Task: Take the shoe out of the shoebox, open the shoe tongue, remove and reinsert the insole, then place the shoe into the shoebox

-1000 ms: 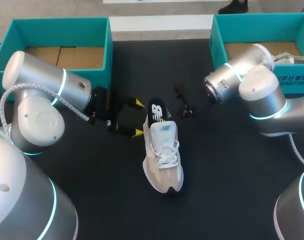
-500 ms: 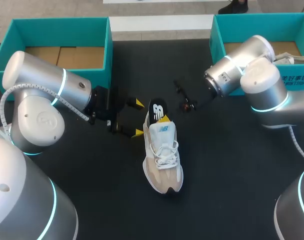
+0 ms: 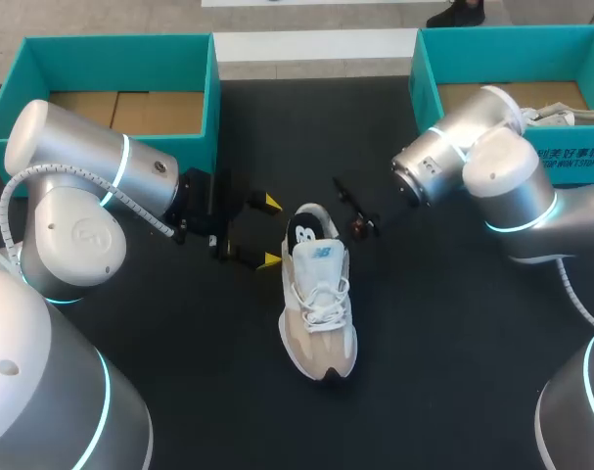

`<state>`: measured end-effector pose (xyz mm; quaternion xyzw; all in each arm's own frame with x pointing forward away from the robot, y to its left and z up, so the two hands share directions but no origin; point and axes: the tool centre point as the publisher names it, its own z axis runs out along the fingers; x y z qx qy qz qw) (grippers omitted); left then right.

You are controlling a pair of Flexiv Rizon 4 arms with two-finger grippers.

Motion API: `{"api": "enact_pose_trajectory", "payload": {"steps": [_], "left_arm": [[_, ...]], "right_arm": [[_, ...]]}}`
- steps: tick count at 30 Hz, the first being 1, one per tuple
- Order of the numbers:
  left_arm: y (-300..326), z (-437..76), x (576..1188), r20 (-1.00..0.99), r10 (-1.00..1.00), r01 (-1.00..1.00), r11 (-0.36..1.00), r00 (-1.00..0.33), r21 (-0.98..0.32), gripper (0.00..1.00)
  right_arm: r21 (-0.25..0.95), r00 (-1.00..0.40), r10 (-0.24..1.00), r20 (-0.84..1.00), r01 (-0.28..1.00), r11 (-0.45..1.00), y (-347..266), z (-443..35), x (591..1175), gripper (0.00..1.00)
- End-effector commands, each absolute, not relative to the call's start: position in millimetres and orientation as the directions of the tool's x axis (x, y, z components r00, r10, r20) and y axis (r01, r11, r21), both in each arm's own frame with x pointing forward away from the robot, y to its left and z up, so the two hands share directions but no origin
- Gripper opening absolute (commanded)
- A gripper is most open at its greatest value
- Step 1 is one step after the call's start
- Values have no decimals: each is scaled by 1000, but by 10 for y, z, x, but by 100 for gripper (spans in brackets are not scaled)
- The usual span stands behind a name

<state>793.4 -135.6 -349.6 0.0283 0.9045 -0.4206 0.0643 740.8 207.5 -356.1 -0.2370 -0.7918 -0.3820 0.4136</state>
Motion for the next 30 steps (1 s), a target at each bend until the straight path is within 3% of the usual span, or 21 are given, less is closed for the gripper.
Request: {"api": "enact_pose_trajectory", "payload": {"steps": [1, 16, 20, 21, 30], "left_arm": [[-1367, -3499, 7933, -140, -3, 105, 647, -990, -755, 100], [-1367, -3499, 7933, -140, -3, 105, 647, -990, -755, 100], [-1367, -3499, 7933, -140, -3, 105, 647, -990, -755, 100], [-1367, -3499, 7933, -140, -3, 105, 647, -990, -755, 100], [-1367, -3499, 7933, -140, -3, 105, 647, -990, -755, 100]], "right_arm": [[411, -563, 76, 823, 682, 606, 2072, -3489, 7439, 20], [441, -628, 113, 770, 652, 617, 2033, -3341, 7631, 25], [445, -638, 125, 759, 651, 615, 2030, -3354, 7694, 12], [442, -638, 130, 759, 652, 615, 2033, -3372, 7702, 1], [387, -609, 178, 773, 674, 629, 2056, -3521, 7560, 0]]}}
